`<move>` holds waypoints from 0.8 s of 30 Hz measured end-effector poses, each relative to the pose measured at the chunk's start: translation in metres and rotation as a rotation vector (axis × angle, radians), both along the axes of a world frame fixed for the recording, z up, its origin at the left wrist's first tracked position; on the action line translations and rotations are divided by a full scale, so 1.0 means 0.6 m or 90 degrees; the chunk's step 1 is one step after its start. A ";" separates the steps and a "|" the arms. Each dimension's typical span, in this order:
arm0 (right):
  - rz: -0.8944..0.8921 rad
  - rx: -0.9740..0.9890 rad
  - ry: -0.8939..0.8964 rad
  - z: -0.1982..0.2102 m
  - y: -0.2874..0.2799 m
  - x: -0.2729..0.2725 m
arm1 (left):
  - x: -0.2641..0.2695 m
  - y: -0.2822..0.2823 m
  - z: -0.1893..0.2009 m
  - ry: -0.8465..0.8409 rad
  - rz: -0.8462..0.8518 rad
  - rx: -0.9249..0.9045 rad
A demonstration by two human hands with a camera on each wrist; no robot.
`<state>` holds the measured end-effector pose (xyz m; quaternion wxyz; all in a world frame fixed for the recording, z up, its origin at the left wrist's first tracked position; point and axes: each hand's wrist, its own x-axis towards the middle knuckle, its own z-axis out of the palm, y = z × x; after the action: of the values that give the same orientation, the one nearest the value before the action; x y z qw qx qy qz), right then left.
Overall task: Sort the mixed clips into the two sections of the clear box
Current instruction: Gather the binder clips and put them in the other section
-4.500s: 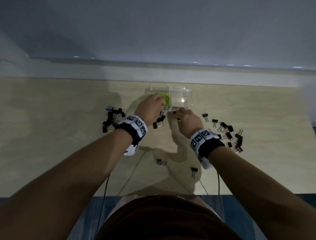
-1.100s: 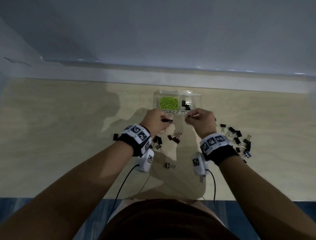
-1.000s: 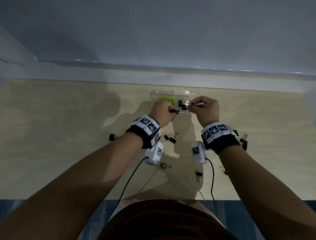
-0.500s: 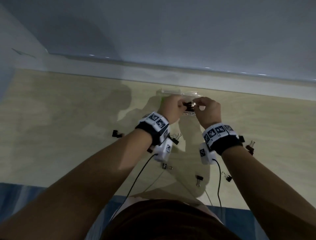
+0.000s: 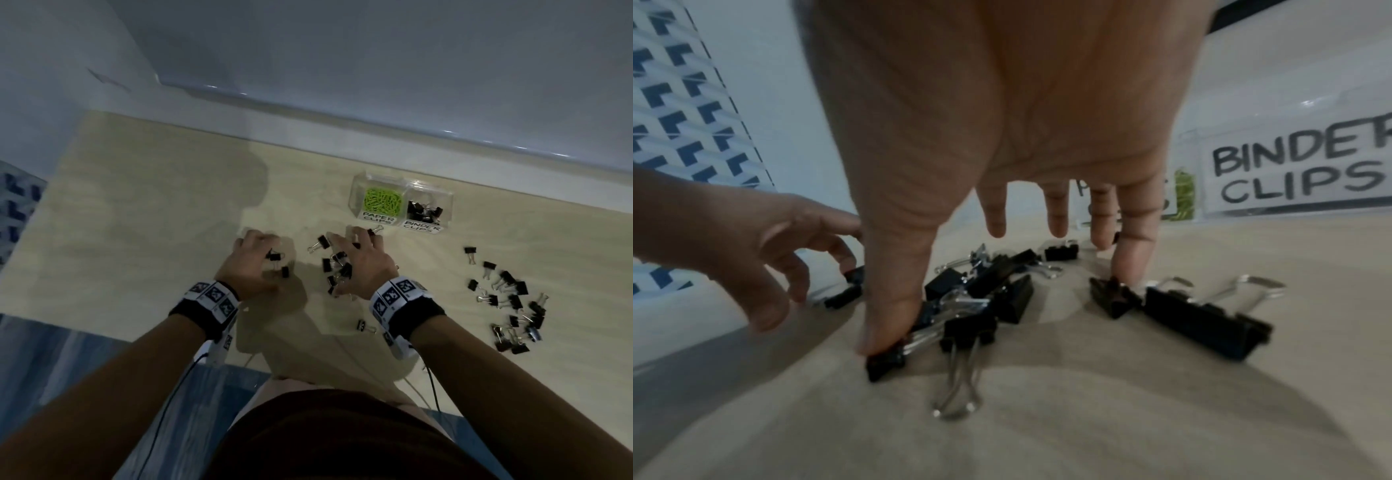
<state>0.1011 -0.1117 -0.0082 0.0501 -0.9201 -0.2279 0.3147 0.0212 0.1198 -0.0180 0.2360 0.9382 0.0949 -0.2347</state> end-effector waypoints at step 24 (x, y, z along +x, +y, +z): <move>-0.238 0.278 -0.029 -0.020 -0.023 -0.022 | 0.058 -0.145 -0.018 -0.050 -0.066 -0.136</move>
<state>0.0882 -0.1254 -0.0200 0.2991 -0.9203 -0.1177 0.2230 0.0558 0.0329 -0.0289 0.3260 0.9198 0.0113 -0.2181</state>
